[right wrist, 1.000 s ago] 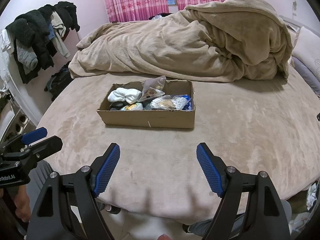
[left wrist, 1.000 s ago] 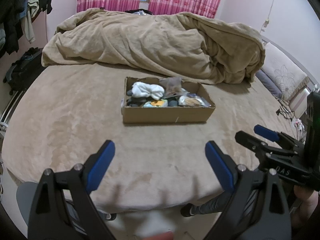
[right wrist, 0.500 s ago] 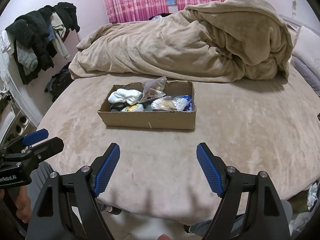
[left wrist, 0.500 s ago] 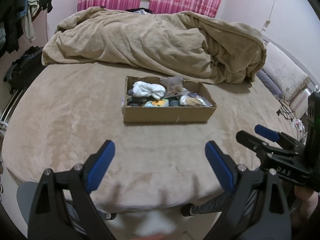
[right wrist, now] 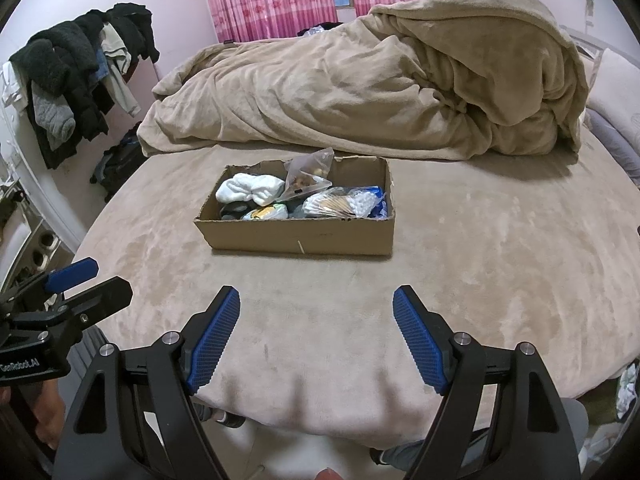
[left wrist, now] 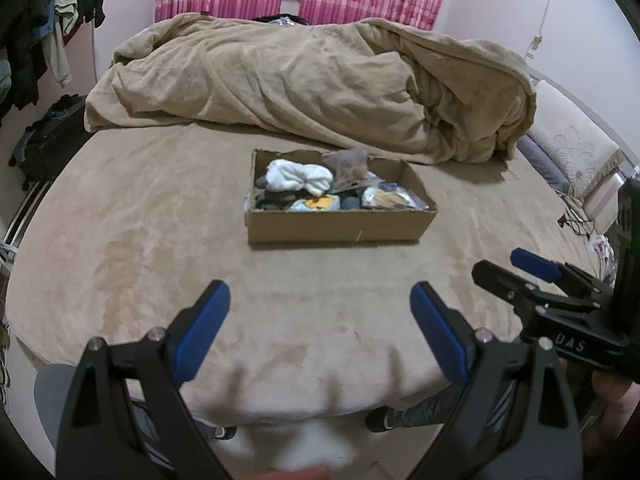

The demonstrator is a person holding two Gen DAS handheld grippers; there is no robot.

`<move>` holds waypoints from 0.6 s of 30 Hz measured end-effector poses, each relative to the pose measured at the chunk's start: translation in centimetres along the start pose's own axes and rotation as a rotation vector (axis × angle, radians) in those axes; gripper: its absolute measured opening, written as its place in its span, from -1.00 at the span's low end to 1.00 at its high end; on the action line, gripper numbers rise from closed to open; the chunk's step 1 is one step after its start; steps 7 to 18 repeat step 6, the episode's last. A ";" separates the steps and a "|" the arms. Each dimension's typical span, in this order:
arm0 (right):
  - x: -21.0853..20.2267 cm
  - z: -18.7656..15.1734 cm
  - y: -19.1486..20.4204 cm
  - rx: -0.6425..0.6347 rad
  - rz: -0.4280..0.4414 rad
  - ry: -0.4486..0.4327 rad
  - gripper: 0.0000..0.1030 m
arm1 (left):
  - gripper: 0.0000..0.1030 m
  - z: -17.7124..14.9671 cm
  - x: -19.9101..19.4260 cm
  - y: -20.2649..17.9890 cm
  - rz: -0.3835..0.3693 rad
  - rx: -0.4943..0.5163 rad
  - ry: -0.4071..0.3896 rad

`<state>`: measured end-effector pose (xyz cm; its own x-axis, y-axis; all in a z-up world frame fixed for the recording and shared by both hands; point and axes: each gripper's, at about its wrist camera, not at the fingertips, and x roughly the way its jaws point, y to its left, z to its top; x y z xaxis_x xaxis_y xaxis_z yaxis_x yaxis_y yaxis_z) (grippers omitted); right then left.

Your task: Organize objects

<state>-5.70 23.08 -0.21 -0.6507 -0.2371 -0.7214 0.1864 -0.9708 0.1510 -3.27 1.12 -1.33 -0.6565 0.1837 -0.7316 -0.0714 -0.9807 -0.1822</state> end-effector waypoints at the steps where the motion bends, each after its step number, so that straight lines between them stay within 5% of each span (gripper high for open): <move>1: 0.1 0.0 0.0 0.001 0.000 0.000 0.59 | 0.80 0.0 0.0 0.0 -0.002 0.002 -0.001; 18: 0.1 -0.1 -0.1 -0.003 -0.004 -0.003 0.59 | 0.80 0.1 0.6 0.2 0.011 0.017 -0.014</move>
